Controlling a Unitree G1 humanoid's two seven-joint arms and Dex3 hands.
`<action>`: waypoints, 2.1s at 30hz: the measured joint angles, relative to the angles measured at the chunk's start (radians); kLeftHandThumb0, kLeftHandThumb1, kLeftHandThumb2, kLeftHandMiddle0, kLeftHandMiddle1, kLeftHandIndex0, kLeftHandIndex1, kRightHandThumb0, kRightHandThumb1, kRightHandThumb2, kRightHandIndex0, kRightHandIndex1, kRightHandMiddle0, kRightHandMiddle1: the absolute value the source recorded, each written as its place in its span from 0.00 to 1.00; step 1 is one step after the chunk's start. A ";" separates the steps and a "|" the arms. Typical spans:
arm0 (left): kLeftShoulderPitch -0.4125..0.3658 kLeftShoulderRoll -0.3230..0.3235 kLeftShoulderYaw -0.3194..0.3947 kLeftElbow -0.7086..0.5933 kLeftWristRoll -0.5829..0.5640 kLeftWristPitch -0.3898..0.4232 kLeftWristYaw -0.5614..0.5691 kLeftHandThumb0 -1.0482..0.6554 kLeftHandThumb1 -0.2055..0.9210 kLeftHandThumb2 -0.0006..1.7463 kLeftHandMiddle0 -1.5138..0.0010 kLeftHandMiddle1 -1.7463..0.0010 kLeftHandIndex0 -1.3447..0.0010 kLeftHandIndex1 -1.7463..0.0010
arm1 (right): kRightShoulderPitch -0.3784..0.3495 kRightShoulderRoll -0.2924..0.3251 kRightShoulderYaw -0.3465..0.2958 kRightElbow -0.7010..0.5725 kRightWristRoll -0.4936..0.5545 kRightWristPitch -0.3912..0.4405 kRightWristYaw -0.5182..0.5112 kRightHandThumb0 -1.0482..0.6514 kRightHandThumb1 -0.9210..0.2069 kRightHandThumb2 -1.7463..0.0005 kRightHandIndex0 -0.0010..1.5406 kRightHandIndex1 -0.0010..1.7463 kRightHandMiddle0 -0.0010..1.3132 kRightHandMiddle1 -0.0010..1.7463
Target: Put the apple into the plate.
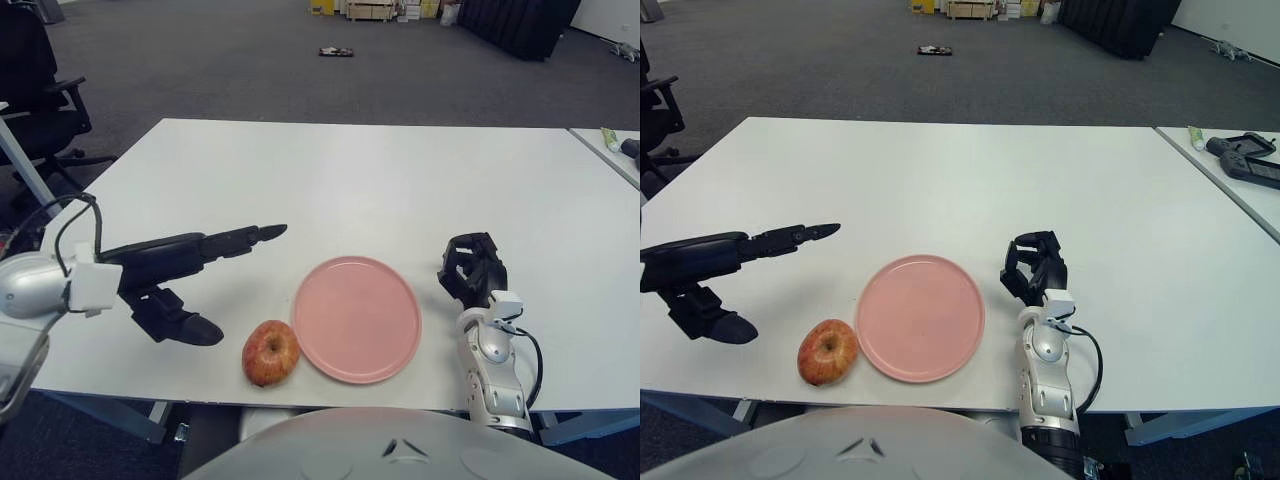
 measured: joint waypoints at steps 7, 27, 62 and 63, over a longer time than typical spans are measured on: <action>-0.020 0.024 -0.002 0.002 0.021 -0.031 -0.032 0.00 0.96 0.22 1.00 1.00 1.00 1.00 | 0.000 0.000 -0.001 0.000 -0.009 0.001 -0.006 0.39 0.26 0.47 0.42 1.00 0.28 1.00; -0.060 0.010 -0.185 0.007 0.228 -0.192 -0.024 0.08 0.87 0.25 1.00 1.00 1.00 1.00 | 0.000 0.000 0.000 0.000 -0.015 -0.001 -0.016 0.38 0.27 0.46 0.42 1.00 0.29 1.00; 0.001 -0.128 -0.342 0.158 0.434 -0.486 0.136 0.14 0.59 0.45 1.00 1.00 1.00 0.93 | 0.020 0.001 -0.001 -0.016 -0.025 -0.005 -0.009 0.38 0.27 0.46 0.41 1.00 0.29 1.00; 0.001 -0.130 -0.347 0.159 0.441 -0.491 0.139 0.14 0.59 0.45 1.00 1.00 1.00 0.92 | 0.021 0.001 -0.001 -0.017 -0.025 -0.005 -0.009 0.38 0.27 0.46 0.41 1.00 0.29 1.00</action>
